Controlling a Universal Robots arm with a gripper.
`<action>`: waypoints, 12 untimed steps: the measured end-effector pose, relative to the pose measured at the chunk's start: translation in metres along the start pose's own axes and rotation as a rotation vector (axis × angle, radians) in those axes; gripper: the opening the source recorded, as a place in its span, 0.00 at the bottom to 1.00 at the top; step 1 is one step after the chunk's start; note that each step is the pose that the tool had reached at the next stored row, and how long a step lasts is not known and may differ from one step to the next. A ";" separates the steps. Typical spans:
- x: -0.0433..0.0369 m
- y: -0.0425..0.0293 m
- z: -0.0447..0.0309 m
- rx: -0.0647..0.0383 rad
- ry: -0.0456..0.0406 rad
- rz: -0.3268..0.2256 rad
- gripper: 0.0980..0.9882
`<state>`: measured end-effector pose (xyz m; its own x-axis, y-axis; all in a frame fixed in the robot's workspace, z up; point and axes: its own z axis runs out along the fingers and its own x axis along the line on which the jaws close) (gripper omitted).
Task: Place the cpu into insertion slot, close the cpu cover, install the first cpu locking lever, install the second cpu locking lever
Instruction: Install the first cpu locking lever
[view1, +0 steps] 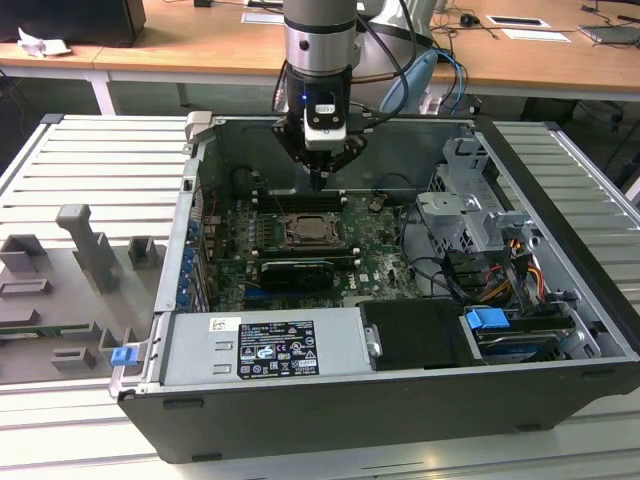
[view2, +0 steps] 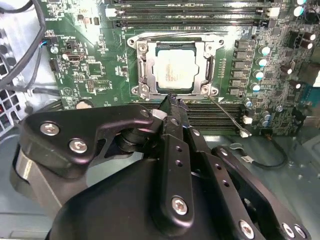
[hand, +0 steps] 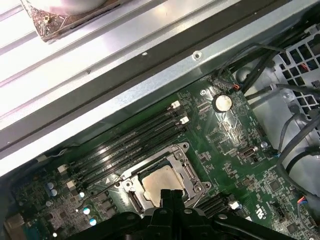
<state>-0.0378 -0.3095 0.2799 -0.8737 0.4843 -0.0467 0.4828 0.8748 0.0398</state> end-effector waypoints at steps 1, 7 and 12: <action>0.0000 0.0000 0.0000 -0.002 0.0015 -0.039 0.01; 0.0000 0.0000 0.0000 -0.006 0.0053 -0.134 0.01; 0.0000 0.0000 0.0000 -0.008 0.0068 -0.173 0.01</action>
<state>-0.0377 -0.3095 0.2800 -0.9440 0.3267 -0.0467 0.3250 0.9449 0.0397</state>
